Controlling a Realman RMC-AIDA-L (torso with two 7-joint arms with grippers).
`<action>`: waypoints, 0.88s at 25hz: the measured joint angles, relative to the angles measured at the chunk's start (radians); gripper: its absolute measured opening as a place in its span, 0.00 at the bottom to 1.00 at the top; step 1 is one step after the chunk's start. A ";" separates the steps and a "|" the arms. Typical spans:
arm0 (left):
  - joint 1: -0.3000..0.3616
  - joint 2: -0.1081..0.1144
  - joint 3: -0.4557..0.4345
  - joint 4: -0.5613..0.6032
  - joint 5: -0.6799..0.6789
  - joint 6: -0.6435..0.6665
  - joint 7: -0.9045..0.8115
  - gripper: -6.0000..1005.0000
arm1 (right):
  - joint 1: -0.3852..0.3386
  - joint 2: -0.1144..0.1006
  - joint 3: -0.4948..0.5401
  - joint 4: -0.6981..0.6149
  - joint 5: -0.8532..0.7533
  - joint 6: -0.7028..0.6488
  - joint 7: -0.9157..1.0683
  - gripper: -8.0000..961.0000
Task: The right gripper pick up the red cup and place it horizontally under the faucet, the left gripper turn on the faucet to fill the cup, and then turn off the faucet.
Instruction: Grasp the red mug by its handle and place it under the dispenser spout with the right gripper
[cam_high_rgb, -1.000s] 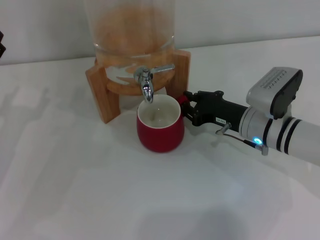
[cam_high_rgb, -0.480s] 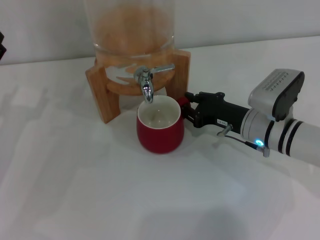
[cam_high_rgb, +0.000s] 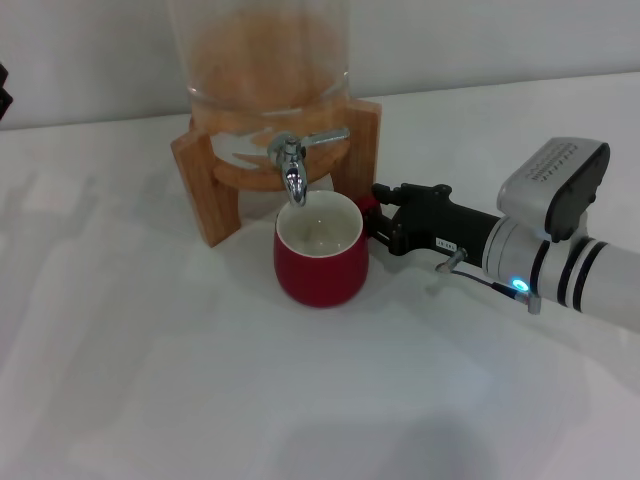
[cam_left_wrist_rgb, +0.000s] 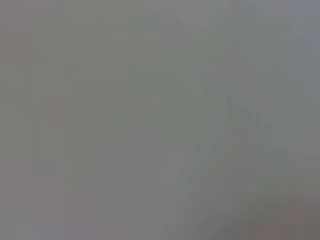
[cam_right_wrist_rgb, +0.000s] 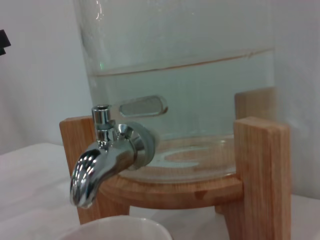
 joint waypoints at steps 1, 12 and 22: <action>0.000 0.000 0.000 0.000 0.000 0.000 0.000 0.83 | 0.000 0.000 0.000 0.001 0.000 0.000 0.000 0.36; -0.001 0.000 0.000 0.000 0.000 0.000 0.000 0.83 | -0.018 0.000 -0.002 0.002 0.000 -0.006 0.001 0.36; -0.002 0.000 0.000 -0.004 0.002 0.000 0.000 0.83 | -0.051 -0.004 -0.002 -0.005 0.000 -0.037 0.000 0.36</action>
